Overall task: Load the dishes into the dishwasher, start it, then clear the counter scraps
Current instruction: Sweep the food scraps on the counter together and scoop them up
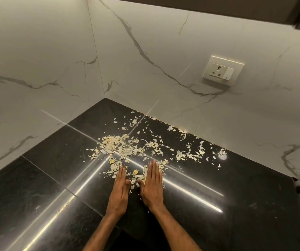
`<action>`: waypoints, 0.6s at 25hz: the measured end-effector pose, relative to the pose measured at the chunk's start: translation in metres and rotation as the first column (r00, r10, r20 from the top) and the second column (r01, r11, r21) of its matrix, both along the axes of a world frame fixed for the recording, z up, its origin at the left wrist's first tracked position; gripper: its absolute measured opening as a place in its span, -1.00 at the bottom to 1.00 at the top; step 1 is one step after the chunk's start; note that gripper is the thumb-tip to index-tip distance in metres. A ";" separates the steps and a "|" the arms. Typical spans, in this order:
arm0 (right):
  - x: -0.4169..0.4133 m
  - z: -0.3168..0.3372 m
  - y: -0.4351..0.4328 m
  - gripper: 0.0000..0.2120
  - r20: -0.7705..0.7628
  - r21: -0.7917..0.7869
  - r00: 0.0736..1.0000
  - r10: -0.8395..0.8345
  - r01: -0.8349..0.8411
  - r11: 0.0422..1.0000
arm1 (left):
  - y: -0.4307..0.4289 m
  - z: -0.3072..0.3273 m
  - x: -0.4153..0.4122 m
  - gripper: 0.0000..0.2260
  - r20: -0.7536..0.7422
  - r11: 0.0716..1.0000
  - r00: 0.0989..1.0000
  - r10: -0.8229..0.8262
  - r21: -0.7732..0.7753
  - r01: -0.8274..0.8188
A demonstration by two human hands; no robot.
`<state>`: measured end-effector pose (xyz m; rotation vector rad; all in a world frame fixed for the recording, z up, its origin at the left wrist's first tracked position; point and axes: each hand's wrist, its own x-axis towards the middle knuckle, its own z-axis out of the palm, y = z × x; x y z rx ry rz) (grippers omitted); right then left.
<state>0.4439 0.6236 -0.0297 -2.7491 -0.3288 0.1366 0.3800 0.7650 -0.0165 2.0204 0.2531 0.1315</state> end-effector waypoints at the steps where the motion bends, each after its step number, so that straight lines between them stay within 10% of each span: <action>1: 0.009 0.004 -0.003 -0.21 0.021 -0.058 0.998 0.051 -0.050 0.997 | 0.002 0.000 -0.002 -0.46 -0.015 1.000 1.000 0.019 0.002 -0.019; 7: -0.021 -0.011 0.003 -0.35 0.133 -0.292 0.709 0.692 -0.639 0.711 | 0.015 -0.007 0.001 -0.44 -0.019 0.998 0.998 0.059 0.016 -0.058; 15: 0.012 0.012 -0.030 -0.38 0.034 -0.213 0.865 0.501 -0.484 0.849 | 0.028 -0.011 0.007 -0.35 -0.050 0.986 0.985 0.164 0.013 -0.164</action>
